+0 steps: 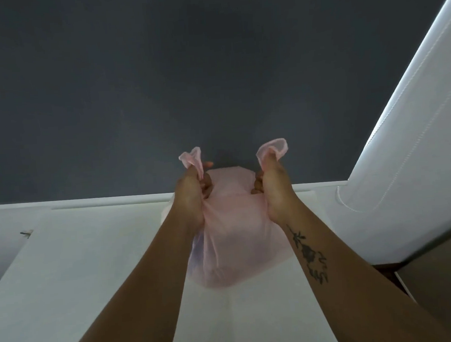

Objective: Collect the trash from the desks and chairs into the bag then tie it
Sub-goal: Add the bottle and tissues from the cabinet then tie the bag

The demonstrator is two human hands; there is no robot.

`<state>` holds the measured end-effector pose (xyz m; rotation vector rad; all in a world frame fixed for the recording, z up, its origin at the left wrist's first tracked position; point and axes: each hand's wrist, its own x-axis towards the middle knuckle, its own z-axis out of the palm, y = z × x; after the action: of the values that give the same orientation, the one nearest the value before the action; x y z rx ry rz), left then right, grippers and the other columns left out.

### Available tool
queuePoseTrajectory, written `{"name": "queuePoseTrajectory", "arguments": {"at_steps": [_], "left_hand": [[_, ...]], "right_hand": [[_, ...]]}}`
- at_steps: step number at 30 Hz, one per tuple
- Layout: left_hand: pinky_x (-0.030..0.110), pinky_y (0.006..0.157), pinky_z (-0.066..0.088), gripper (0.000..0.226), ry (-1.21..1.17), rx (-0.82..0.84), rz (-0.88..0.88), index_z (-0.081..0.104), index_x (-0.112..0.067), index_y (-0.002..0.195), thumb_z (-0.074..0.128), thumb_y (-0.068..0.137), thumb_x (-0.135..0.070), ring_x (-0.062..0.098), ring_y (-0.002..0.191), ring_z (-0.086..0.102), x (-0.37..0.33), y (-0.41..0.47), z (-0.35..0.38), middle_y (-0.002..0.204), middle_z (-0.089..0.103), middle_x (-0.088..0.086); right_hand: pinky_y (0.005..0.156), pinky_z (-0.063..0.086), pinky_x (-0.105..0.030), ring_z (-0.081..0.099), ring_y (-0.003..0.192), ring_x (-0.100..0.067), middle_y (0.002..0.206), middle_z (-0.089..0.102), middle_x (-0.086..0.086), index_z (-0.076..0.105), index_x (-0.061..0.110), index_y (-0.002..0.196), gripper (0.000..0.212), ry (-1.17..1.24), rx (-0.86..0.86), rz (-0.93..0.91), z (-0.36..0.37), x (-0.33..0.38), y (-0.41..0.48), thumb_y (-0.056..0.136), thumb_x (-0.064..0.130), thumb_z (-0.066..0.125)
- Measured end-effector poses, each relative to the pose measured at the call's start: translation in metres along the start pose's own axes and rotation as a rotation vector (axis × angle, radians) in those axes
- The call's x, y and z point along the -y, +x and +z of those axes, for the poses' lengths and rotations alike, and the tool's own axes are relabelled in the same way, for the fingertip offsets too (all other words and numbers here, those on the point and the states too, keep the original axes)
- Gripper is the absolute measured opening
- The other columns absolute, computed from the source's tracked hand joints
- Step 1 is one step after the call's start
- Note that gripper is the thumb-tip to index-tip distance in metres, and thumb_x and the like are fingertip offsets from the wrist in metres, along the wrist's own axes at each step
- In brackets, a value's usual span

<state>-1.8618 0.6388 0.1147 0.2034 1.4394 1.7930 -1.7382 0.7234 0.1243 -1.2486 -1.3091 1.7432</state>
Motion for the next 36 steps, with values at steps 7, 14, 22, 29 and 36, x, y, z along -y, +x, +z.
{"name": "queuePoseTrajectory", "arguments": {"at_steps": [7,14,22,29,36], "left_hand": [[0.017,0.047,0.032,0.015,-0.102,0.118,-0.022,0.057,-0.019,0.1,0.043,0.104,-0.022,0.007,0.049,0.035,-0.001,0.003,-0.009,0.064,0.048,-0.005],[0.019,0.055,0.055,0.008,0.184,0.313,0.098,0.069,-0.017,0.089,0.066,0.095,-0.022,0.007,0.057,0.063,-0.01,-0.009,0.003,0.076,0.069,-0.001],[0.024,0.076,0.061,0.028,0.29,0.395,0.1,0.072,-0.004,0.113,0.067,0.095,-0.025,0.017,0.084,0.072,-0.004,-0.009,0.01,0.092,0.074,0.009],[0.025,0.068,0.06,0.025,0.351,0.193,0.171,0.07,-0.002,0.105,0.071,0.092,-0.024,0.017,0.079,0.073,-0.001,-0.004,0.017,0.087,0.076,0.01],[0.031,0.076,0.056,0.029,0.336,0.241,0.313,0.06,-0.021,0.098,0.048,0.103,-0.047,0.012,0.079,0.063,0.002,-0.006,0.02,0.083,0.063,-0.001]], "right_hand": [[0.055,0.048,-0.022,0.059,0.069,-0.009,0.081,0.059,0.002,0.062,0.017,0.109,0.033,0.072,0.08,0.021,-0.004,-0.005,-0.005,0.1,0.036,0.037],[0.06,0.051,-0.026,0.053,0.06,-0.012,0.081,0.06,-0.005,0.052,0.017,0.111,0.031,0.042,-0.078,-0.13,0.002,-0.011,-0.002,0.09,0.036,0.063],[0.062,0.054,-0.024,0.061,0.064,-0.01,0.073,0.069,0.002,0.072,0.021,0.089,0.011,-0.099,0.094,-0.186,0.007,0.001,-0.013,0.086,0.03,0.068],[0.085,0.058,-0.041,0.071,0.094,-0.018,0.099,0.074,0.003,0.069,0.031,0.1,0.026,-0.062,0.235,-0.184,0.006,-0.002,-0.015,0.084,0.052,0.065],[0.064,0.055,-0.024,0.062,0.069,-0.012,0.08,0.065,0.0,0.06,0.018,0.09,0.024,-0.132,-0.012,-0.436,0.009,-0.001,-0.018,0.095,0.041,0.053]]}}
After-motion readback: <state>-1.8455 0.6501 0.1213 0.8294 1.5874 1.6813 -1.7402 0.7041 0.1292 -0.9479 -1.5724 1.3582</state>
